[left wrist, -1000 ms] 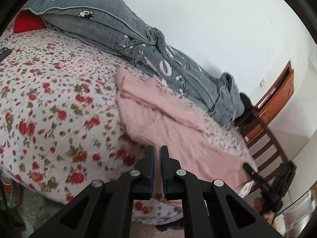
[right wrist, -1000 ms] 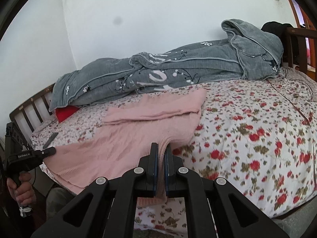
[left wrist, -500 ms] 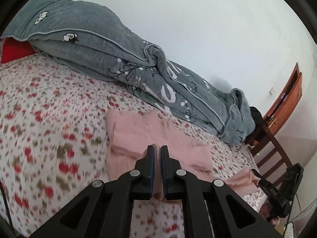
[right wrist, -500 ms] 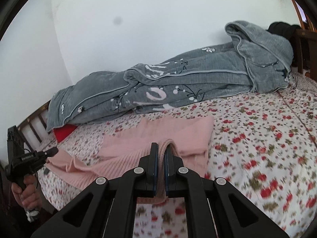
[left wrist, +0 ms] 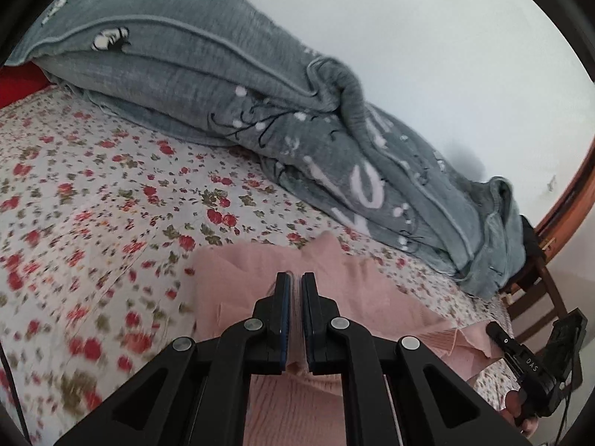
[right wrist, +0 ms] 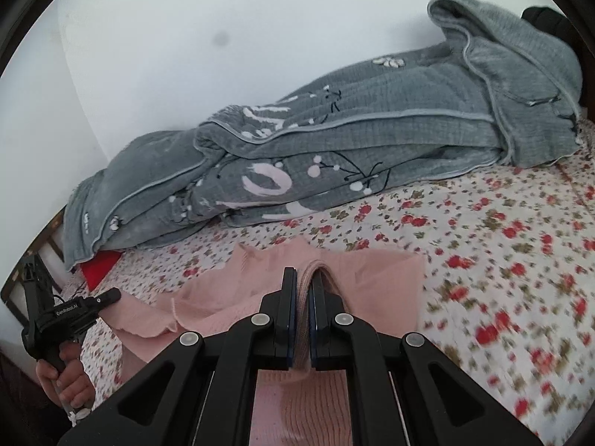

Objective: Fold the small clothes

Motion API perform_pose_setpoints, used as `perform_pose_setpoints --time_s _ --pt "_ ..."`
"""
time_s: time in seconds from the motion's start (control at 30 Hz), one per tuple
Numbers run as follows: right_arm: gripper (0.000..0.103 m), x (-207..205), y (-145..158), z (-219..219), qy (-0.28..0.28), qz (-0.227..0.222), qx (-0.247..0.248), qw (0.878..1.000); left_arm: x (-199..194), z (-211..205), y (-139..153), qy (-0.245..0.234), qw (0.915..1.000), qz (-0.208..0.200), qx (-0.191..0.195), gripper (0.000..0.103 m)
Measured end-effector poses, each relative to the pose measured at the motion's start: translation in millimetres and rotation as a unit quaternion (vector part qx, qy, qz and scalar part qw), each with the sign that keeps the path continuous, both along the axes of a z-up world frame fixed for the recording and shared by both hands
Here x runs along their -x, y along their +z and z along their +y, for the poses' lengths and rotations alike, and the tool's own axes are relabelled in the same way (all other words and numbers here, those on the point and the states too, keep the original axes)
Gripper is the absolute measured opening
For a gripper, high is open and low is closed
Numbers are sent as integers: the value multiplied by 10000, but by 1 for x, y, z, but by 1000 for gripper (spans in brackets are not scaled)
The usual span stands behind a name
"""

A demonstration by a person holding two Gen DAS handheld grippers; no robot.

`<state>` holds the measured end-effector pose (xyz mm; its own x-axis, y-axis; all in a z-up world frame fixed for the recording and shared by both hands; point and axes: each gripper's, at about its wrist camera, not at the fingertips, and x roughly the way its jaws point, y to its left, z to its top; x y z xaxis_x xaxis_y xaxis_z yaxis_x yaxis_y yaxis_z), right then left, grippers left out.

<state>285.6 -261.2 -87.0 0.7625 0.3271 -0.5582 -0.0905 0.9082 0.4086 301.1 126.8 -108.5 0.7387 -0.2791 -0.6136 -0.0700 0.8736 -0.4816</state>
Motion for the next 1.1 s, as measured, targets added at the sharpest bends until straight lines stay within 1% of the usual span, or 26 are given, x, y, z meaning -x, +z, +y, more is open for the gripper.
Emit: perform_pose_setpoints --time_s 0.13,0.2,0.27,0.3,0.33,0.4,0.43,0.5,0.57,0.63,0.7,0.77,0.8,0.9,0.97,1.03,1.07,1.1 --pt "7 -42 -24 1 -45 365 56 9993 -32 0 -14 -15 9995 294 -125 8" --pt "8 -59 -34 -1 -101 517 118 9985 -47 0 -18 -113 9993 325 -128 8" --pt "13 -72 -39 -6 -212 608 106 9979 -56 -1 -16 -74 9989 332 -326 9" --pt "16 -77 -40 -8 -231 641 87 9976 -59 0 -14 -27 9986 303 -430 9" --pt "18 -81 -40 -10 -196 658 46 9976 -61 0 -12 24 9983 282 -507 11" --pt "23 -80 -38 -12 -174 621 58 9979 -62 4 -10 72 9982 259 -535 16" --pt "25 -76 -36 -13 -219 574 159 9980 -60 6 -10 68 9984 227 -512 19" --pt "36 -68 -34 -14 -250 481 346 9979 -56 7 -12 9 9985 215 -513 22" --pt "39 -63 -35 -15 -186 450 490 9976 -56 5 -16 -78 9980 282 -553 22" --pt "39 -62 -38 -12 -54 529 620 9967 -58 0 -21 -161 9973 402 -598 22" --pt "39 -68 -44 -9 -9 644 742 9952 -66 -9 -28 -314 9955 585 -670 22" --pt "39 -75 -52 -6 23 792 836 9933 -70 -15 -35 -384 9941 679 -757 22" --pt "39 -79 -57 -6 35 868 836 9927 -73 -20 -40 -414 9927 743 -851 22" --pt "39 -88 -75 -8 71 1111 607 9919 -79 -27 -53 -503 9892 870 -1071 22" --pt "39 -94 -84 -5 116 1259 682 9896 -82 -29 -61 -600 9870 957 -1140 22" --pt "39 -98 -88 2 259 1308 793 9879 -82 -28 -65 -569 9872 926 -1169 21" --pt "35 -100 -88 6 322 1318 836 9872 -81 -26 -65 -533 9883 869 -1138 17" --pt "12 -101 -89 10 379 1320 913 9863 -80 -24 -64 -474 9895 811 -1098 7"
